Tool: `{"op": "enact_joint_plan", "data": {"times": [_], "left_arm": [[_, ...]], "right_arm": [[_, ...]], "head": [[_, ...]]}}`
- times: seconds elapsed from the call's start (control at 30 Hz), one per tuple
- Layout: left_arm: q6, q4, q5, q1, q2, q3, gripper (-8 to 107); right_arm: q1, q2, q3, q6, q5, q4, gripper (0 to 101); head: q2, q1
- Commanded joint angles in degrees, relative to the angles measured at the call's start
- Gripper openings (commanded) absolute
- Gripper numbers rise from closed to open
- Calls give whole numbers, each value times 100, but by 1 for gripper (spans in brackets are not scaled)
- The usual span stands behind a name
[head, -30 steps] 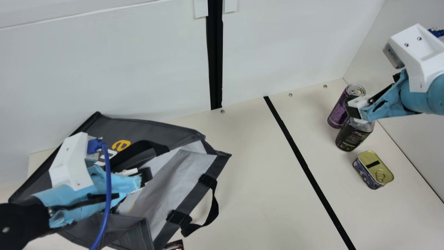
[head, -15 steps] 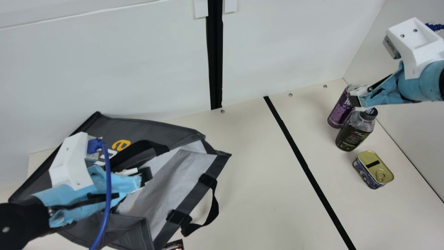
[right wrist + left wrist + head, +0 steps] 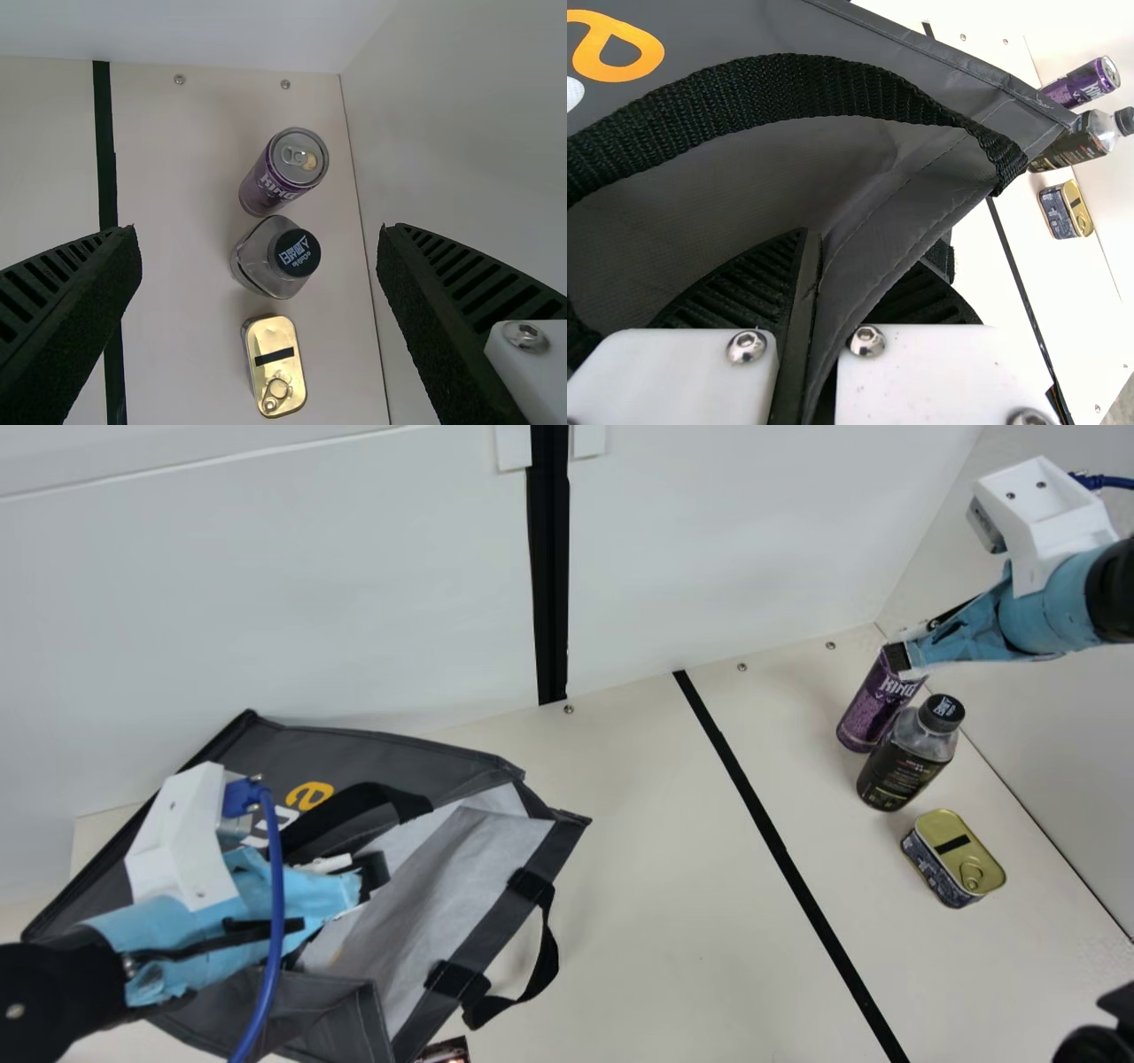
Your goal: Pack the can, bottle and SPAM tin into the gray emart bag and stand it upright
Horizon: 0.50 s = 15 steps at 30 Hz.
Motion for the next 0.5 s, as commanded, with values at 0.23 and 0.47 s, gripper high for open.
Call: {"op": "enact_joint_plan", "data": {"times": [0.23, 0.47], "left_arm": [[0, 0, 0, 0, 0, 0, -8], [0, 0, 0, 0, 0, 0, -8]], "right_arm": [[45, 484, -254, 241, 48, -116, 95], [29, 885, -517, 369, 48, -201, 95]], "head": [[-14, -130], [-14, -130]]}}
